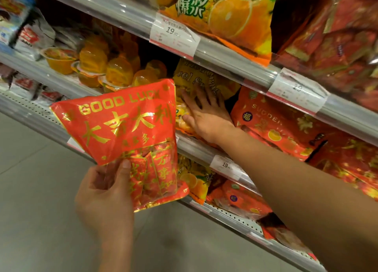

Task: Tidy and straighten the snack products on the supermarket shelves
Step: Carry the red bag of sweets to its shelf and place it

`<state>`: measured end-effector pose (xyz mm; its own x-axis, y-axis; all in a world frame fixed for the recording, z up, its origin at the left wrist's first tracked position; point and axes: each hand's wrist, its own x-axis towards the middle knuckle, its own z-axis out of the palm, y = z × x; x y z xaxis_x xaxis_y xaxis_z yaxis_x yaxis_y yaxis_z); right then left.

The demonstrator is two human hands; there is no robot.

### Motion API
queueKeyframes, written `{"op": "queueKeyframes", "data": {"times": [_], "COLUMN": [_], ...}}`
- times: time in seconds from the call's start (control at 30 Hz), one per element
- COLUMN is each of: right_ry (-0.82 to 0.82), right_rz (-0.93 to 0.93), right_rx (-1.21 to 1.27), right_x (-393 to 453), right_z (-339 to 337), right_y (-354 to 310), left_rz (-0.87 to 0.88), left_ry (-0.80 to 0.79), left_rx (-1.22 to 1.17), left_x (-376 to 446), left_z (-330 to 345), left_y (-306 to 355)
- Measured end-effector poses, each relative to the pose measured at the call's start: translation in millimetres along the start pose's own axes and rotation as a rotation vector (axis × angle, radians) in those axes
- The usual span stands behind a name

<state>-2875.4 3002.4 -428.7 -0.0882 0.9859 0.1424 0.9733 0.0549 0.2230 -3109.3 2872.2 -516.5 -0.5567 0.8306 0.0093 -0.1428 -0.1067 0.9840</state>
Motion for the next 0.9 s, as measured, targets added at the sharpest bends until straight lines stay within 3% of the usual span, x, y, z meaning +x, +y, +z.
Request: {"op": "queueKeyframes", "data": {"times": [0.2,0.3,0.43,0.57,0.63,0.73,0.9], "right_ry": [0.026,0.083,0.153,-0.076,-0.100,-0.086,-0.007], "right_rz": [0.031,0.008,-0.138,0.025,0.099,0.208,0.375], "right_rx": [-0.075,0.026,0.432,1.052,1.259,1.410,1.425], "right_x": [-13.1,-41.1,-111.8,-174.7,-195.6,-216.4,-236.1], "right_z": [-4.6,-17.3,-32.2,-36.8,-38.7,-45.8,-47.8], "right_y": [-11.3,-21.2,-8.3,2.9,6.4,12.0,22.5], "left_rz": [0.031,0.038,0.016,0.001,-0.002,0.013,0.048], "left_ry": [-0.004,-0.020,-0.089,-0.175,-0.225,-0.303,-0.456], "left_rx": [-0.044,-0.012,-0.044,-0.071,-0.095,-0.103,0.006], "left_x": [-10.3,-10.9,-18.9,-39.9,-53.6,-71.7,-99.5], "left_z": [-8.1,-7.7,2.2,18.8,27.0,34.6,45.8], "left_y": [21.7,27.0,36.6,38.8,38.4,36.6,43.4]}}
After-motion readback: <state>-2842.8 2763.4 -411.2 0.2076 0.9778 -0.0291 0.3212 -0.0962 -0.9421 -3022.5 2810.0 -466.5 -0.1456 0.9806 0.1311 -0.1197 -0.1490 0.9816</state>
